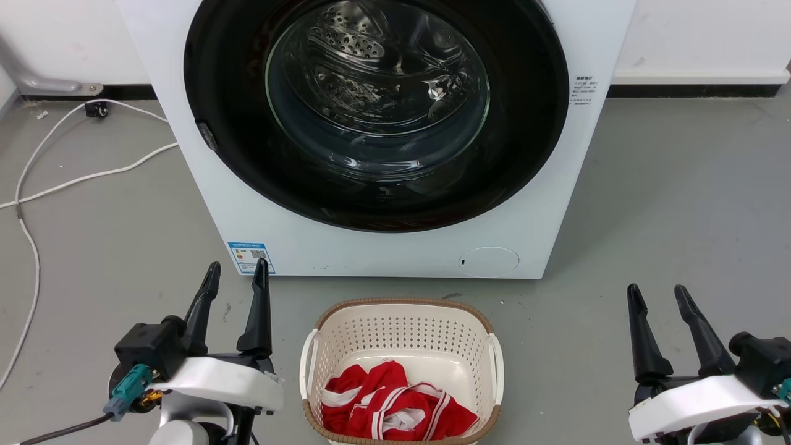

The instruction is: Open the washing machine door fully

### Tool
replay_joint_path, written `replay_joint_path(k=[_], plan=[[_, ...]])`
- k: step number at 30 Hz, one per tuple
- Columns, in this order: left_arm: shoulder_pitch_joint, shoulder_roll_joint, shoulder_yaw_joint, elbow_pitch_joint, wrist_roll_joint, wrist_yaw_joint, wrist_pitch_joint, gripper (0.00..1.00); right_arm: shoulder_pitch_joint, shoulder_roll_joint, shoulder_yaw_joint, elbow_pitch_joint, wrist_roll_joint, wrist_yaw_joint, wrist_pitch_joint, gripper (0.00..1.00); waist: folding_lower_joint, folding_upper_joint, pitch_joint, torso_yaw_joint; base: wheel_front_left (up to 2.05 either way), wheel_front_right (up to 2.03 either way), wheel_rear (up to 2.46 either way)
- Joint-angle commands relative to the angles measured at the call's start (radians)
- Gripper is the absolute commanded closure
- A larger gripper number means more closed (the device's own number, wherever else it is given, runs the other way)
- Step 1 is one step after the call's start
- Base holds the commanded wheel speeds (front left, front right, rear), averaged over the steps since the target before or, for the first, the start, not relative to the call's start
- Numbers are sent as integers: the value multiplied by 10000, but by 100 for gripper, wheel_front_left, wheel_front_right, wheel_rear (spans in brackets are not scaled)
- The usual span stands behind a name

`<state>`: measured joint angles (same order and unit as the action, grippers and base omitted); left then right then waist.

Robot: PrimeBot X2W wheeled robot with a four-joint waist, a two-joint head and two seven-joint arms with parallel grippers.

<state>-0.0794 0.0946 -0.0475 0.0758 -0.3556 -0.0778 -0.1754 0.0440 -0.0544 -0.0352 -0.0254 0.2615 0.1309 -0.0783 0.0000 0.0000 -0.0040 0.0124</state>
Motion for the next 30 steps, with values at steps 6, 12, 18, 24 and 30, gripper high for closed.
replay_joint_path(k=[6,12,18,24,30], plan=[[20,121,-181,-76,694,170,-210,0,80,32,15,-203,-647,-3,-93,0,0,0,-9,28,0,0,0],[79,155,-264,-67,1129,235,-334,0,140,37,33,-219,-1004,-3,-145,0,0,0,-19,37,0,0,0],[122,151,-284,-62,1554,317,-458,0,168,41,-5,-250,-1320,-3,-205,0,0,0,-25,39,0,0,0],[276,95,-263,-94,2076,431,-616,0,209,47,-36,-284,-1767,-3,-312,0,0,0,-38,47,0,0,0],[346,29,-227,-140,2418,460,-727,0,288,52,-43,-308,-2071,-3,-385,0,0,0,-37,72,0,0,0]])
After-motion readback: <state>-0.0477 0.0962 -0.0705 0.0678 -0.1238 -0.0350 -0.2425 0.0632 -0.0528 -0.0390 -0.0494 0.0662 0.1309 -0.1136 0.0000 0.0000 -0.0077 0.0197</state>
